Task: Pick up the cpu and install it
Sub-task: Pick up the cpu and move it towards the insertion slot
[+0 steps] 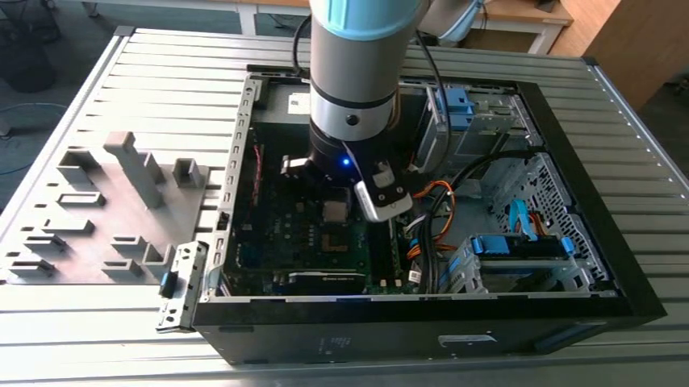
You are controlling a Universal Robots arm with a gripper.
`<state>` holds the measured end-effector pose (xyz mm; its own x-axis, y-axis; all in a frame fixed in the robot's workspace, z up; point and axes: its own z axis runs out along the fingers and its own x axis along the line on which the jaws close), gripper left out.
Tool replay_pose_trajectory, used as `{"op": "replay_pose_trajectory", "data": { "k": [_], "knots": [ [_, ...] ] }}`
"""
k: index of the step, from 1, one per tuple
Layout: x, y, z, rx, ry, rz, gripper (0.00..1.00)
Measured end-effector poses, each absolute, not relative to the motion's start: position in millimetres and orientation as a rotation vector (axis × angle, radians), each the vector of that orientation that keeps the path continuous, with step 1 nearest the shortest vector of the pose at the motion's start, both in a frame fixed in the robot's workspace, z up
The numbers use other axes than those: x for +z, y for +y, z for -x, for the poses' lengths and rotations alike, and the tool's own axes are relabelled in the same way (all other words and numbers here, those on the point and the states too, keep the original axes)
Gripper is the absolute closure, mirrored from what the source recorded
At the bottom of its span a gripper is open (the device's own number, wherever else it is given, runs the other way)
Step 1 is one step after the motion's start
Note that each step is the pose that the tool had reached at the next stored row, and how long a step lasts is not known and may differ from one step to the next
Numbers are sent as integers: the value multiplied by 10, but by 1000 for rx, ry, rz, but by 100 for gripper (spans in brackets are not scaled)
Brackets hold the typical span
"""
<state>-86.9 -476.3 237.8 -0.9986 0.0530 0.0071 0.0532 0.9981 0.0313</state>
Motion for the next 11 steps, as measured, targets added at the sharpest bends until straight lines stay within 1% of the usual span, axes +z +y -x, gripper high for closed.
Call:
{"op": "replay_pose_trajectory", "data": {
  "k": [11],
  "knots": [
    [2266,-4810,892,-49,-3146,31,53]
  ]
}}
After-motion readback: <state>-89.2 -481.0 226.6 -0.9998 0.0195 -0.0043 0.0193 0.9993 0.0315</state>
